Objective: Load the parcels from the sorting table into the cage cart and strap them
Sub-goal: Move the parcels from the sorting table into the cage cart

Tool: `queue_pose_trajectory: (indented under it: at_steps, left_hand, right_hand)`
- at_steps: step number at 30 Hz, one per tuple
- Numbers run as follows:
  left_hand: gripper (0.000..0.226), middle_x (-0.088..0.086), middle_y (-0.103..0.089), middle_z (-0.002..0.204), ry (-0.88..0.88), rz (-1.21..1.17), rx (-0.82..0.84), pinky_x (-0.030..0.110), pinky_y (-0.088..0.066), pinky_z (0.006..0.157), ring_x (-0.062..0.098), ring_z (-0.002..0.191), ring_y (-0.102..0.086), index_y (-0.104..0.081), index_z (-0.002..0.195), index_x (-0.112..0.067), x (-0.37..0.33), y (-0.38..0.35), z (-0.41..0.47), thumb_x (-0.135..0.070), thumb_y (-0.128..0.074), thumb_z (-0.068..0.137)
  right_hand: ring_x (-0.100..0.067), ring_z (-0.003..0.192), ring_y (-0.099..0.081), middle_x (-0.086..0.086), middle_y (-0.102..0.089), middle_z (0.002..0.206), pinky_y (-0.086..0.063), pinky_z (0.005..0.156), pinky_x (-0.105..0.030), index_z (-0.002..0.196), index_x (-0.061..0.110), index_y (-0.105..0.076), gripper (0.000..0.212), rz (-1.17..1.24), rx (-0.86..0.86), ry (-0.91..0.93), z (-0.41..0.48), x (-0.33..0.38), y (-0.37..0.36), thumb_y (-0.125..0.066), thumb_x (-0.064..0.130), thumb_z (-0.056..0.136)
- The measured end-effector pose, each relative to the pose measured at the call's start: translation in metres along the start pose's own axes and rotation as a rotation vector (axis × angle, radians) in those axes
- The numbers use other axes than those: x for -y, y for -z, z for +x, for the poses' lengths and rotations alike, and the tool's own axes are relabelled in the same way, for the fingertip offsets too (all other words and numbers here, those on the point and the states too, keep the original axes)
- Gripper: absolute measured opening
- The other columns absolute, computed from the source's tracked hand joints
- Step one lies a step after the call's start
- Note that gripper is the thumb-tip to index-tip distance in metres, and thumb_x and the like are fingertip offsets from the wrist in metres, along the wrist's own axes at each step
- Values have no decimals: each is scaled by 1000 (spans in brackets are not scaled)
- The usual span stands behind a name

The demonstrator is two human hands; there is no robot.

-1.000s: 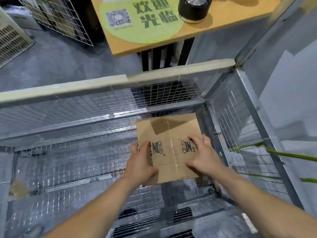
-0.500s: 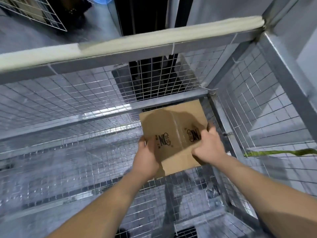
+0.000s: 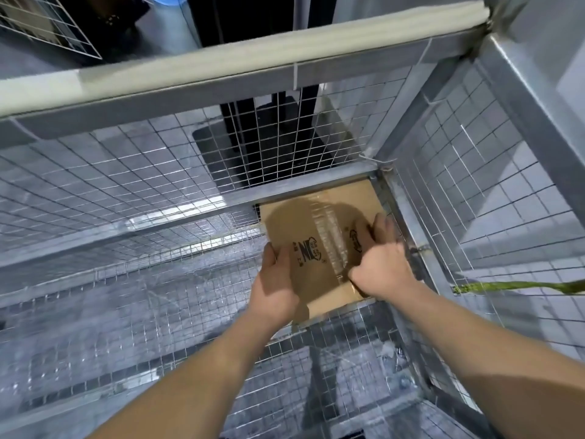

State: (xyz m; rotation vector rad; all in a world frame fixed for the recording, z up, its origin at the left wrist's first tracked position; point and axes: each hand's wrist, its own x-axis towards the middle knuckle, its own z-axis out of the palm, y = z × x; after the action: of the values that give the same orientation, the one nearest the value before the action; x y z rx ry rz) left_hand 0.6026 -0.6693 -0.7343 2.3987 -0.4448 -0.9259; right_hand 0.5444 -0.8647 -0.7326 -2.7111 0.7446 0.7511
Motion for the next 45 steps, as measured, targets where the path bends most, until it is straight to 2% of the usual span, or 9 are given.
queue_pose_trajectory:
  at_steps: [4, 7, 10, 13, 18, 25, 28, 31, 45]
  left_hand:
    - [68, -3, -30, 136, 11, 50, -47, 20, -47, 54, 28, 87, -62, -26, 143, -29, 1, 4, 1, -10, -60, 86]
    - [67, -2, -42, 127, 15, 117, -86, 32, -56, 56, 36, 95, -66, -15, 150, -44, -2, 25, -15, -30, -53, 98]
    - [76, 4, -24, 149, 2, 247, 14, 25, -52, 68, 28, 124, -45, -25, 148, -32, -20, 57, -52, -24, -70, 88]
    - [73, 7, -25, 154, -91, 470, -1, 46, -44, 103, 31, 138, -28, -30, 146, -22, -39, 95, -93, -50, -64, 87]
    - [83, 9, -10, 162, -354, 597, -77, 53, -19, 117, 36, 149, -8, -13, 152, -14, -84, 174, -187, -59, -51, 93]
    - [86, 7, 7, 165, -663, 733, -143, 51, -10, 121, 32, 151, 8, 1, 156, -11, -181, 269, -315, -61, -35, 97]
    - [87, 11, -1, 165, -820, 724, -233, 53, -17, 119, 34, 151, 1, -8, 156, -7, -215, 288, -360, -62, -38, 95]
    - [88, 16, -20, 161, -987, 681, -331, 56, -30, 113, 38, 149, -15, -24, 152, -2, -245, 297, -406, -61, -48, 92]
    - [87, 24, -32, 154, -1522, 594, -352, 59, -34, 109, 45, 144, -25, -37, 145, 4, -314, 249, -646, -60, -40, 87]
  right_hand:
    - [-37, 152, 1, -25, 2, 163, -11, 124, -51, 158, 13, -20, 77, -44, 43, 33, -12, 12, 5, -58, 23, 91]
    - [-37, 145, -29, -28, -31, 154, -24, 120, -48, 103, 6, -61, 22, 0, -2, -20, -36, 23, 25, -53, 26, 97]
    - [-34, 142, -29, -18, -33, 150, -28, 117, -47, 124, 9, -51, 34, 69, -87, 17, -70, 33, 48, -50, 32, 98]
    - [-30, 153, -8, -14, -10, 164, -19, 123, -48, 154, 13, -25, 66, 96, -136, 21, -115, 46, 75, -48, 41, 99]
    - [-26, 153, 5, -10, 4, 166, -7, 125, -47, 158, 11, -5, 75, 31, -247, 24, -234, 76, 154, -35, 52, 102]
    - [-29, 154, -5, -13, -8, 166, -11, 124, -47, 158, 8, -17, 77, 118, -524, -94, -396, 92, 255, -40, 53, 99]
    - [-34, 150, -20, -19, -24, 161, -24, 119, -55, 153, 3, -29, 80, 122, -660, -131, -463, 87, 287, -36, 54, 92]
    - [-30, 152, -12, -16, -20, 163, -11, 118, -48, 155, 3, -26, 82, 103, -761, -190, -529, 80, 308, -37, 55, 92]
    - [-38, 148, -26, -23, -28, 159, -28, 114, -54, 151, -2, -32, 85, -137, -1025, -592, -843, 75, 279, -48, 52, 88]
